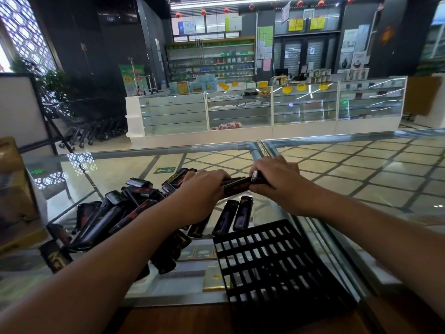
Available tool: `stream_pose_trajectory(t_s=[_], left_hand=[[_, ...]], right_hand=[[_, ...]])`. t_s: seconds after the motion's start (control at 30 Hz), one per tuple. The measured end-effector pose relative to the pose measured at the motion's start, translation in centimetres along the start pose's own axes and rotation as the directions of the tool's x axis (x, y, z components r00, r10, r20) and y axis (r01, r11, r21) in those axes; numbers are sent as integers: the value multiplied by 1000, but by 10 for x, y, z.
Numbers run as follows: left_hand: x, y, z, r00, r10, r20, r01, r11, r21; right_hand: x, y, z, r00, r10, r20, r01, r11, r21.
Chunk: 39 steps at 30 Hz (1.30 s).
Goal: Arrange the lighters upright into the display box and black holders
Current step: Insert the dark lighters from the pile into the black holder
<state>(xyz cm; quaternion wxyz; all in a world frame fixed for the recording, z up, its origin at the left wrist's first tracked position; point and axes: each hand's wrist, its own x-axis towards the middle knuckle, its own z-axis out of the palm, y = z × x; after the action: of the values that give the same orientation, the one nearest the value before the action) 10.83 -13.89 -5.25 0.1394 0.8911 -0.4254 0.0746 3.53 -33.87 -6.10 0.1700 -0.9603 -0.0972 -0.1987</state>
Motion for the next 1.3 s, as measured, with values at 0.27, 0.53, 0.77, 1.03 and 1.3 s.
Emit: stream_pose_trajectory(t_s=[0.27, 0.53, 0.77, 1.03, 1.3], left_hand=[[-8, 13, -16, 944, -143, -297, -8, 891, -454], [-20, 30, -31, 957, -215, 197, 235, 170, -957], [-27, 36, -31, 945, -172, 279, 326, 398, -857], [-30, 37, -30, 975, -94, 203, 222, 294, -930], [-33, 39, -28, 970, -151, 191, 234, 367, -900]], right_hand=[[1, -7, -20, 989, -46, -138, 54, 997, 57], [-2, -27, -27, 992, -130, 7, 130, 992, -4], [-7, -43, -29, 976, -212, 53, 219, 957, -192], [-7, -56, -30, 988, -131, 83, 143, 978, -152], [-15, -55, -27, 984, -169, 49, 171, 985, -38]])
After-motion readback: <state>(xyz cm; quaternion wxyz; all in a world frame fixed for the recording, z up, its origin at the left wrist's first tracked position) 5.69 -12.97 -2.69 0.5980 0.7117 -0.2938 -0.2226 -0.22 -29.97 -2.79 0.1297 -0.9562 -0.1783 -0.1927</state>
